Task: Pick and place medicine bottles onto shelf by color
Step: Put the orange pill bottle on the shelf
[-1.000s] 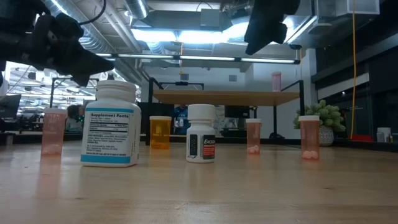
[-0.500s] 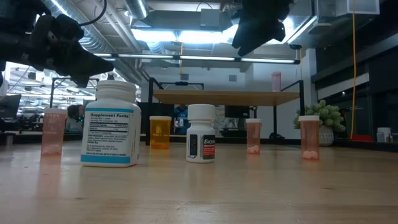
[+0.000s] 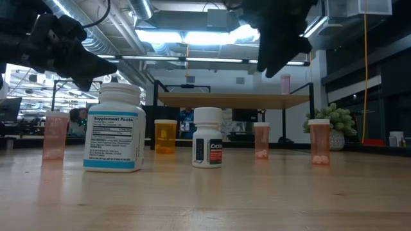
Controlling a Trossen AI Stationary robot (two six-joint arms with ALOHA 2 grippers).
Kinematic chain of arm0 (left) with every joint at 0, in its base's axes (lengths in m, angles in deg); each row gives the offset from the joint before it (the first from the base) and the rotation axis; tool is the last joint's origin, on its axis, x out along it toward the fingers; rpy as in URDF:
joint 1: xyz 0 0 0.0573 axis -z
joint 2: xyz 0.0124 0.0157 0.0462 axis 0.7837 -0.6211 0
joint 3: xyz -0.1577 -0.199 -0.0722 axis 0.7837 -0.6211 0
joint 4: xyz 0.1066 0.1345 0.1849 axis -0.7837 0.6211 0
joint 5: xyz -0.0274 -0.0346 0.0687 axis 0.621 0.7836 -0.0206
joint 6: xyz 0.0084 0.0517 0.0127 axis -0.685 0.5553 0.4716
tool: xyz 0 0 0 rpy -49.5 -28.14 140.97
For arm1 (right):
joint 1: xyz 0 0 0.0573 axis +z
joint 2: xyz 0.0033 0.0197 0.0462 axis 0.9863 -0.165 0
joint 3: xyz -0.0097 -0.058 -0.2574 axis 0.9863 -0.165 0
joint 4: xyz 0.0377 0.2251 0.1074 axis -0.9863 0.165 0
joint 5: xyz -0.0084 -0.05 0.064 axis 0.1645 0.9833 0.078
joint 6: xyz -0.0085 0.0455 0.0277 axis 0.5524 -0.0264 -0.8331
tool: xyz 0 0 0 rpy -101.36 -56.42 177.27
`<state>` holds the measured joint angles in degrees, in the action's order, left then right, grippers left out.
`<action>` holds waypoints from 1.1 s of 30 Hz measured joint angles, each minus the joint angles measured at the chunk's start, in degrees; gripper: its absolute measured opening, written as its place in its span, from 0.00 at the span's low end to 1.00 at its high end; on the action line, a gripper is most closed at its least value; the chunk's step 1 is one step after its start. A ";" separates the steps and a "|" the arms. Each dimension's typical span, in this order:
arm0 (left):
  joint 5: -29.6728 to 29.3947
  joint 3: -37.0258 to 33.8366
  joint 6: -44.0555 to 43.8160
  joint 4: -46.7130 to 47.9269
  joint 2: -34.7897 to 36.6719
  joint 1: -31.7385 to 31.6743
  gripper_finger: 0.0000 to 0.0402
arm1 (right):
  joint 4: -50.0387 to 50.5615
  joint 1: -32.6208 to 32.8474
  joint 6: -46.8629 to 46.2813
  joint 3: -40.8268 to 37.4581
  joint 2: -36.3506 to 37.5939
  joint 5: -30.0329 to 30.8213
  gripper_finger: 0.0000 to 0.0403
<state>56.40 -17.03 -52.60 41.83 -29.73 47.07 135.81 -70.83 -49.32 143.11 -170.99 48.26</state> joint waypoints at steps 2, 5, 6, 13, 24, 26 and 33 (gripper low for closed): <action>0.02 0.00 -0.04 0.02 0.00 0.00 0.06 | 0.02 -0.82 0.05 0.00 -1.22 -0.02 0.42; 0.02 0.00 -1.74 0.09 0.02 0.00 0.06 | 1.07 -1.88 0.30 0.00 -3.15 -0.01 0.42; 0.01 0.00 -3.16 0.12 0.00 0.00 0.06 | 1.80 -2.11 0.92 0.00 -3.75 0.03 0.42; 0.00 0.00 -5.54 0.17 0.00 0.00 0.12 | 0.67 -2.72 4.36 0.00 -4.23 0.38 0.42; -4.28 0.00 -5.95 0.24 0.00 0.00 0.23 | 11.66 -2.99 5.91 0.00 -0.90 -4.25 0.42; -5.18 0.00 -6.43 0.29 0.00 0.00 0.23 | 13.09 -2.98 5.97 0.00 0.76 -3.91 0.42; -5.84 0.00 -7.53 1.40 0.00 0.00 0.23 | 15.99 -1.38 5.11 -1.12 4.66 1.79 0.42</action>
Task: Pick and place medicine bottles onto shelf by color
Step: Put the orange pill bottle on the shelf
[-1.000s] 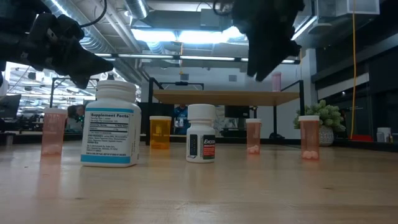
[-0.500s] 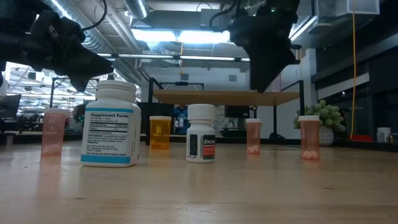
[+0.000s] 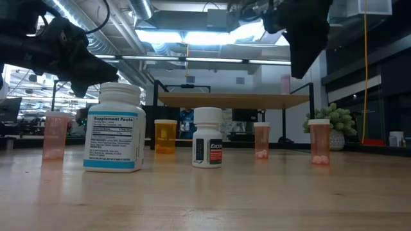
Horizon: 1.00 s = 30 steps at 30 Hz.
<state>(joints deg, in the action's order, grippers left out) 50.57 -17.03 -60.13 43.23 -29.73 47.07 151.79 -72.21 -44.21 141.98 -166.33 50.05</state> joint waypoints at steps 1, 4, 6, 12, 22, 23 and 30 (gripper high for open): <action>0.00 0.00 0.00 0.05 0.02 0.00 0.23 | -1.21 0.79 -0.78 -1.08 0.29 0.72 0.42; -0.01 0.00 -0.02 0.15 0.02 0.00 0.23 | -6.88 2.97 -2.16 -5.75 1.06 0.89 0.42; 0.00 0.00 -0.01 0.17 0.00 0.00 0.23 | -12.50 3.77 -2.37 -8.79 1.48 0.61 0.42; -0.02 0.00 0.29 0.36 0.02 0.00 0.23 | -26.58 2.18 -3.37 -11.88 1.30 -1.36 0.42; -0.02 0.00 0.35 1.25 0.02 0.00 0.23 | -30.95 -1.84 -10.33 -11.92 -5.11 -1.85 0.42; -0.02 0.00 0.32 1.27 0.00 0.00 0.23 | -31.07 -1.89 -11.13 -11.92 -5.63 -1.80 0.42; -0.02 0.00 0.39 1.27 0.01 0.00 0.23 | -32.01 -1.81 -12.80 -11.92 -7.92 -1.83 0.42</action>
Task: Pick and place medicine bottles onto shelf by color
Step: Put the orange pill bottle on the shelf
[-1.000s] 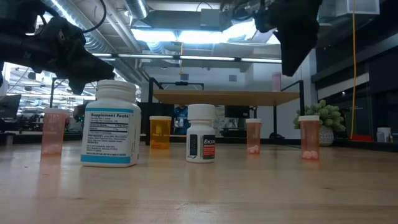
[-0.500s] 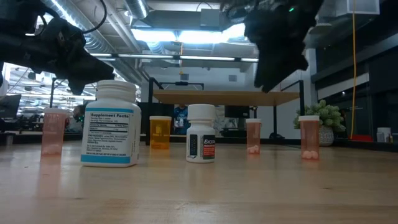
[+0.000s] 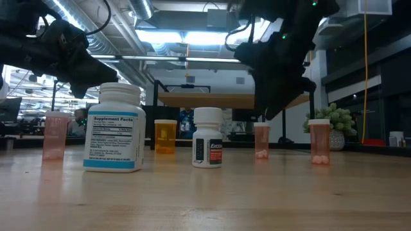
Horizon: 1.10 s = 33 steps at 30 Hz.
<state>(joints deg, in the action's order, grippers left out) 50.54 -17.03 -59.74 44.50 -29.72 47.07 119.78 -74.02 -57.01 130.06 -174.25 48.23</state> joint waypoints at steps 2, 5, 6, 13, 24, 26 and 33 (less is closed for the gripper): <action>0.00 0.00 0.02 0.02 0.01 0.00 0.23 | -0.48 -0.04 0.04 -0.02 -0.54 0.07 0.42; 0.00 0.00 0.02 0.17 -0.01 0.00 0.23 | -1.90 -0.02 0.60 -0.02 -0.77 0.11 0.42; 0.00 0.00 0.02 0.20 0.01 0.00 0.23 | -1.89 -0.15 1.00 -0.02 -0.77 0.31 0.42; 0.02 0.00 0.02 1.52 -0.01 0.00 0.23 | -2.57 -1.74 3.82 -0.02 -0.77 0.08 0.49; 0.00 0.00 0.17 1.53 -0.01 0.00 0.23 | -3.55 -0.90 4.83 -0.02 -0.98 -1.48 0.56; 0.00 0.00 0.17 1.53 0.00 0.00 0.23 | -3.26 -0.75 4.87 -0.02 -1.36 -1.59 0.56; 0.02 0.00 0.15 1.44 0.00 0.00 0.23 | -3.16 -0.74 4.85 -0.02 -3.79 -1.53 0.56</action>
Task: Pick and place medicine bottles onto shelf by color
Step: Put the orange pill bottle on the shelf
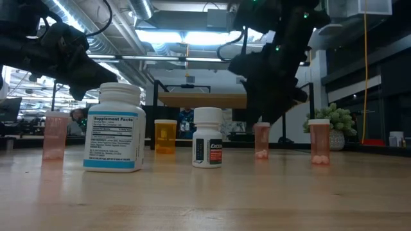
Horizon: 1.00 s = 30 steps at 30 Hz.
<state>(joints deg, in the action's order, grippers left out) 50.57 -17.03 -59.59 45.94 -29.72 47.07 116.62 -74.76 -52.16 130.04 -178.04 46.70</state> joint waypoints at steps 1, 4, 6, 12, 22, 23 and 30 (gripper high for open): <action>0.03 0.00 0.00 -0.11 0.01 0.00 0.23 | -0.08 0.00 -0.02 0.00 -0.43 -0.04 0.56; 0.09 0.00 0.00 0.00 -0.01 0.00 0.23 | -0.37 0.00 -0.17 0.00 -1.33 -0.13 0.56; 0.17 0.00 0.00 0.02 -0.01 0.00 0.23 | -0.35 0.00 -0.26 0.00 -1.30 -0.11 0.55; 0.22 0.00 -0.02 0.01 0.00 0.00 0.23 | 0.25 0.00 -0.59 0.00 -1.29 -1.23 0.51; 0.21 0.00 0.00 0.03 -0.01 0.00 0.23 | 1.06 0.00 -1.82 0.00 -1.29 -1.50 0.26; 0.20 0.00 0.00 0.02 0.01 0.00 0.23 | 1.12 0.00 -1.83 0.15 -1.29 -1.51 0.26; 0.20 0.00 0.00 0.03 0.00 0.00 0.23 | 3.44 -0.22 2.02 4.93 -1.29 -1.49 0.28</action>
<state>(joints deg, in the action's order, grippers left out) 50.76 -17.03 -59.59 45.96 -29.72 47.07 120.06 -74.98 -50.13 134.97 -179.32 45.20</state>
